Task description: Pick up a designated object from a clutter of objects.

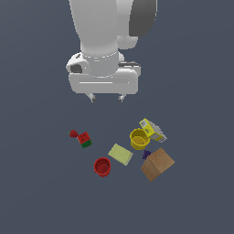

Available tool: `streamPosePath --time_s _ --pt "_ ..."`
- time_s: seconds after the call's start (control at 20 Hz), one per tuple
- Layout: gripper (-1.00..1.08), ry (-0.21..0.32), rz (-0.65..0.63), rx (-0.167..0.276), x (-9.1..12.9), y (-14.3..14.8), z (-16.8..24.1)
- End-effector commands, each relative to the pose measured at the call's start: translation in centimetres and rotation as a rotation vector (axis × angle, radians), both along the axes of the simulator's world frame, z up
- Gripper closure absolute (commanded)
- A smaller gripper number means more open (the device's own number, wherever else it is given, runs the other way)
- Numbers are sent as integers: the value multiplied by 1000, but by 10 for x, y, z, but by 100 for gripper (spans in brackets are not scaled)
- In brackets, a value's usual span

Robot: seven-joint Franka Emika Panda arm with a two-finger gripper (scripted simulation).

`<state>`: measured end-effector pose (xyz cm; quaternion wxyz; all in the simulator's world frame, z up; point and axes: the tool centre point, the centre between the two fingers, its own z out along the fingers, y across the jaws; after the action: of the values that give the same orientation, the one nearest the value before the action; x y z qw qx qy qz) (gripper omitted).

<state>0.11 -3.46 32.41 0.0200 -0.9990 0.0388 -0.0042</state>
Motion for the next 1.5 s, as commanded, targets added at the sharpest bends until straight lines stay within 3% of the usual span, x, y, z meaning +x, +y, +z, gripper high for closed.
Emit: streamPosePath --time_s 0.0,0.45,0.8,1.45 --pt "-92 0 0 0 0 0 0" --pt "-92 -18 13 -34 3 1 2" --pt "-92 -18 11 -35 5 3 -1" --pt "-92 -9 -40 -43 44 47 -62"
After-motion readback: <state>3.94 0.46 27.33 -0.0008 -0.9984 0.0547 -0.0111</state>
